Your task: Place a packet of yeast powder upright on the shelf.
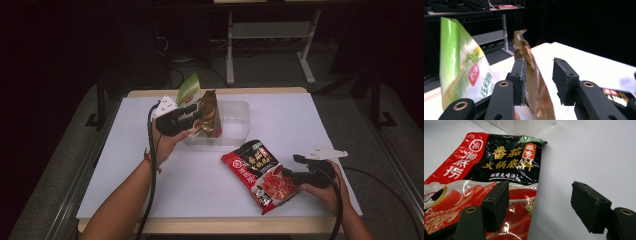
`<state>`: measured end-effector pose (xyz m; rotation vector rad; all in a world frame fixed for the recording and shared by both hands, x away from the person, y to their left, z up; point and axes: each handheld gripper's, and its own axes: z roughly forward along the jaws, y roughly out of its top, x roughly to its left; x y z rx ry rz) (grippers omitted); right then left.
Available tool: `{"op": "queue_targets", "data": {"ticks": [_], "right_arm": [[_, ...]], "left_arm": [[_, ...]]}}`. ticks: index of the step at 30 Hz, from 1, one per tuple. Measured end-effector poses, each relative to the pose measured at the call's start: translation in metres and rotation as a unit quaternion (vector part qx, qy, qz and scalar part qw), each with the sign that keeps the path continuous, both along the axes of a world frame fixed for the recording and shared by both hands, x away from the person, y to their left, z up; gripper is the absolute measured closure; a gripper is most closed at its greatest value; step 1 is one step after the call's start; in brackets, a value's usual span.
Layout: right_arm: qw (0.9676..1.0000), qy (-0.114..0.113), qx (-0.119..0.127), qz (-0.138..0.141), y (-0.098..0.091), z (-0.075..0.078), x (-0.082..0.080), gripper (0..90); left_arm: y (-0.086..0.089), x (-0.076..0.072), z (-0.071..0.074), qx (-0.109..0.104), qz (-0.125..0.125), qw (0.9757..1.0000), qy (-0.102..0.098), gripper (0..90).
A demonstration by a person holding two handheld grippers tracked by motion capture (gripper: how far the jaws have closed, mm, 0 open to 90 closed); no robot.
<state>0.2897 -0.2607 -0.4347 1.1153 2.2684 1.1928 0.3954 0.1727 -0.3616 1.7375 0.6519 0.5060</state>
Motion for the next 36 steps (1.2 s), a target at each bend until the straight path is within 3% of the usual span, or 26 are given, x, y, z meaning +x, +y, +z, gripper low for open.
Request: {"op": "queue_targets", "data": {"ticks": [5, 7, 14, 19, 27, 33, 36], "right_arm": [[1.0000, 0.003, -0.002, 0.001, 0.000, -0.001, -0.001, 29.9], [1.0000, 0.004, -0.003, 0.003, -0.001, -0.001, -0.002, 29.4], [0.9998, 0.016, -0.004, 0.009, -0.001, -0.003, -0.004, 28.4], [0.9994, 0.027, -0.002, 0.022, -0.001, -0.003, -0.006, 27.3], [0.9963, 0.067, 0.011, 0.054, 0.000, -0.008, -0.008, 26.2], [0.9893, 0.113, 0.031, 0.087, 0.001, -0.012, -0.008, 23.3], [0.9876, 0.123, 0.030, 0.093, 0.003, -0.014, -0.007, 21.1]], "left_arm": [[0.002, -0.015, -0.007, 0.031, -0.024, 0.9992, -0.001, 57.0], [0.004, -0.022, -0.011, 0.034, -0.035, 0.9988, 0.003, 53.9], [0.003, -0.039, -0.031, 0.056, -0.074, 0.9952, 0.033, 47.9], [-0.006, -0.046, -0.047, 0.074, -0.105, 0.9897, 0.063, 44.7], [-0.025, -0.046, -0.069, 0.102, -0.130, 0.9804, 0.108, 37.6], [-0.033, -0.047, -0.074, 0.100, -0.152, 0.9750, 0.127, 35.7], [-0.036, -0.047, -0.077, 0.105, -0.159, 0.9721, 0.136, 34.9]]}}
